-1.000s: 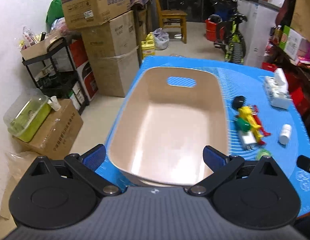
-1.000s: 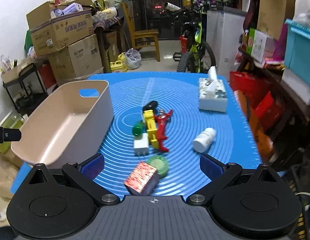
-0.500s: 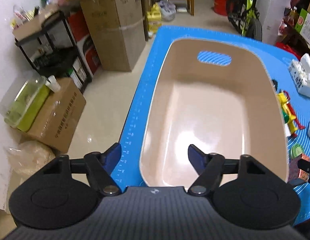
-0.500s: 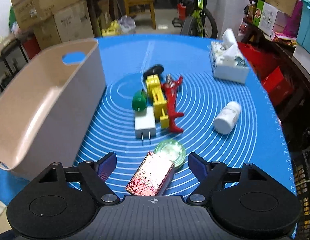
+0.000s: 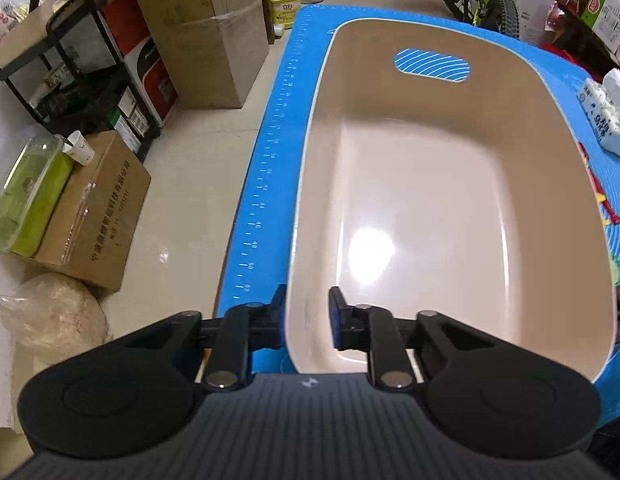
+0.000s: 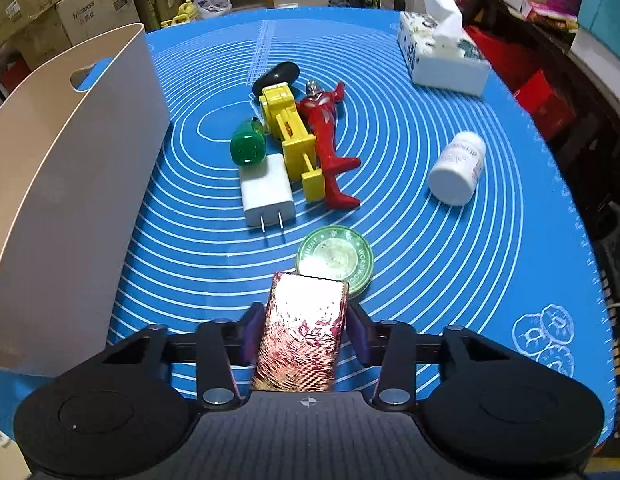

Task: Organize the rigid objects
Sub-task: 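Carry the pink floral box into the basket and open the right tool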

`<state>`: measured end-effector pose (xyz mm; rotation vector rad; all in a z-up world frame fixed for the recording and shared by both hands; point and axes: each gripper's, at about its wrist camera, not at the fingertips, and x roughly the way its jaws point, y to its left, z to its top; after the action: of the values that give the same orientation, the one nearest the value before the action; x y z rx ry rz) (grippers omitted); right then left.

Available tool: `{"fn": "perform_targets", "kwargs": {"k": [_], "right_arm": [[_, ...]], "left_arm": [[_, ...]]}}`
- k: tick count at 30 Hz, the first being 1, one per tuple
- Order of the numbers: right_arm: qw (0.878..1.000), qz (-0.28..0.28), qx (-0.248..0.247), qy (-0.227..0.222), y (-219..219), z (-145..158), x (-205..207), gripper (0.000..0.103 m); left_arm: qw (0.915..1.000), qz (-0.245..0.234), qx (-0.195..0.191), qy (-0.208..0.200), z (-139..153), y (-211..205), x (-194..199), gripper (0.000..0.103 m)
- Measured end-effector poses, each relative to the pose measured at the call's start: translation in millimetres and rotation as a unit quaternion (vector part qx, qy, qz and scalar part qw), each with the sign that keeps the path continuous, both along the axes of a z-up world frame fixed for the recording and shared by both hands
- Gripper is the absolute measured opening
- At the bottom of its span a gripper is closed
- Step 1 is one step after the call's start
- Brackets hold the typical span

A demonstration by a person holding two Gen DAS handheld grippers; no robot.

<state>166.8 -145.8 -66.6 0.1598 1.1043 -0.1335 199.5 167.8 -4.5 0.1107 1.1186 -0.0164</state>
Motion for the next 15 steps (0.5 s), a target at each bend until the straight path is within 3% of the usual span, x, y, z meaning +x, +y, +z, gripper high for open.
{"fn": "perform_targets", "kwargs": {"k": [1, 4, 15], "right_arm": [[1.000, 0.001, 0.002, -0.001, -0.2, 0.0, -0.3, 0.045], [1.000, 0.003, 0.009, -0.002, -2.4, 0.8, -1.3, 0.044], [0.999, 0.028, 0.034, -0.023, -8.0, 18.4, -10.2, 0.044]], "left_arm": [[1.0000, 0.002, 0.001, 0.001, -0.7, 1.6, 0.4, 0.012], [0.9997, 0.015, -0.019, 0.009, -0.3, 10.7, 4.1, 0.008], [0.9988, 0.016, -0.044, 0.017, 0.2, 15.9, 9.5, 0.006]]}}
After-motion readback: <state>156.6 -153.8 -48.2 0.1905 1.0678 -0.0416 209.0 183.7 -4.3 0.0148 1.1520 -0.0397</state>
